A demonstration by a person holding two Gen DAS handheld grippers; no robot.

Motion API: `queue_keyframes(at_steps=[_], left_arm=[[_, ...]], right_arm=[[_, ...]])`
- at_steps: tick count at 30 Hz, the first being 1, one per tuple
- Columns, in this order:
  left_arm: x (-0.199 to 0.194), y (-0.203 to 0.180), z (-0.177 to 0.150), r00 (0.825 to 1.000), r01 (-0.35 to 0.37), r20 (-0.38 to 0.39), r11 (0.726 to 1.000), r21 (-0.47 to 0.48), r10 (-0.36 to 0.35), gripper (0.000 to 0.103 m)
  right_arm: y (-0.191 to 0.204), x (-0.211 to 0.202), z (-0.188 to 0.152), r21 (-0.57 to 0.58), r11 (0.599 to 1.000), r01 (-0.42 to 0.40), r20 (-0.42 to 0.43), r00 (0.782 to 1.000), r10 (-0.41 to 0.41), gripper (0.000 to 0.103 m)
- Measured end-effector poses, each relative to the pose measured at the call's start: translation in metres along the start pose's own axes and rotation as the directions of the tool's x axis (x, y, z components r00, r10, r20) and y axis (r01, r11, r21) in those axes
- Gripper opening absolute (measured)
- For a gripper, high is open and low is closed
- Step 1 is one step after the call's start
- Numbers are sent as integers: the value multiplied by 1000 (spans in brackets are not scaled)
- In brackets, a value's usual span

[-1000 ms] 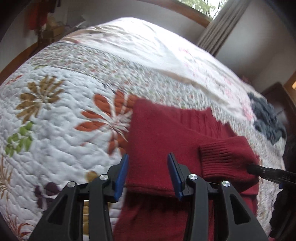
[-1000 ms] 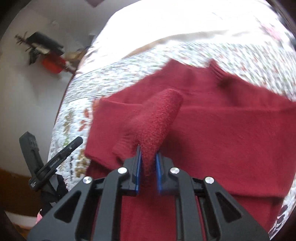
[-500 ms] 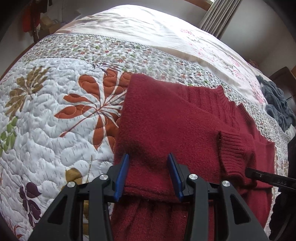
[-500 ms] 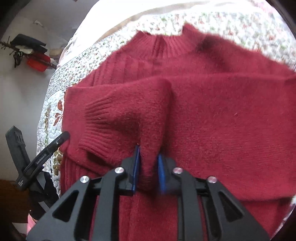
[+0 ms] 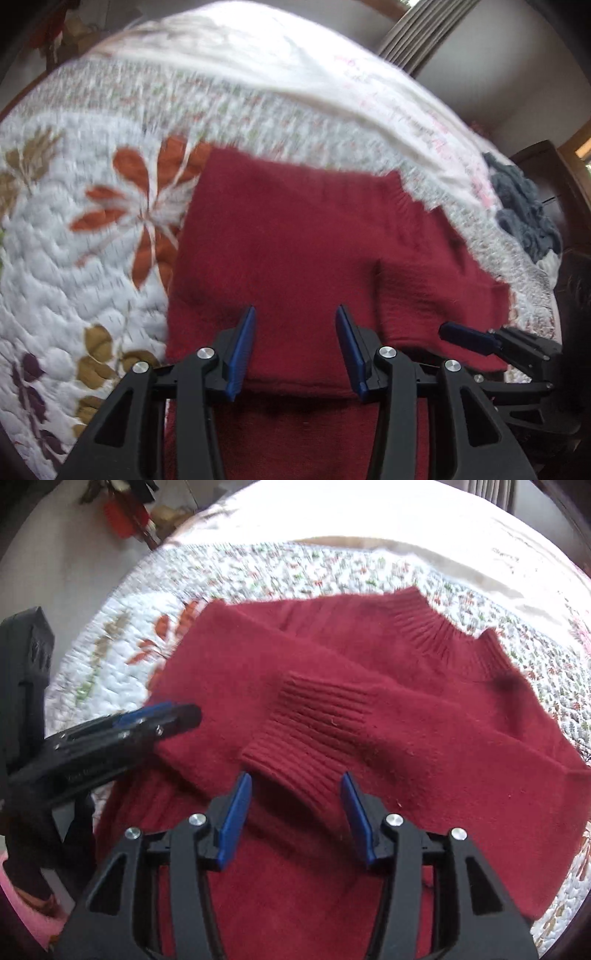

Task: Fold small clothes

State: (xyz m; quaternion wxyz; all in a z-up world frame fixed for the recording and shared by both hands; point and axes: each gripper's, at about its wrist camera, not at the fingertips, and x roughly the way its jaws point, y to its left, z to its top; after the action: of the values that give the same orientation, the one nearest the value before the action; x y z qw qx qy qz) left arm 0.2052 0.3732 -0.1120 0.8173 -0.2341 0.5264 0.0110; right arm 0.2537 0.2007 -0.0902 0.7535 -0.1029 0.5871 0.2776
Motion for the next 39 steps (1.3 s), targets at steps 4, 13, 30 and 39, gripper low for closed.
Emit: queue_keyframes(at_steps=[4, 13, 30, 39], left_arm=[[5, 9, -7, 1000, 22, 8, 1000, -17, -22, 45], [8, 6, -6, 1000, 10, 7, 1000, 9, -10, 45], [13, -2, -7, 999, -31, 10, 999, 37, 31, 45], [6, -25, -2, 999, -36, 34, 996, 86, 33, 50]], right_arm=[[-8, 17, 1, 18, 998, 57, -22, 998, -57, 14], [-101, -34, -39, 364, 913, -186, 145, 979, 142, 7], [-207, -41, -118, 619, 747, -242, 203, 968, 146, 34], [-235, -42, -119, 666, 693, -277, 230, 960, 162, 10]])
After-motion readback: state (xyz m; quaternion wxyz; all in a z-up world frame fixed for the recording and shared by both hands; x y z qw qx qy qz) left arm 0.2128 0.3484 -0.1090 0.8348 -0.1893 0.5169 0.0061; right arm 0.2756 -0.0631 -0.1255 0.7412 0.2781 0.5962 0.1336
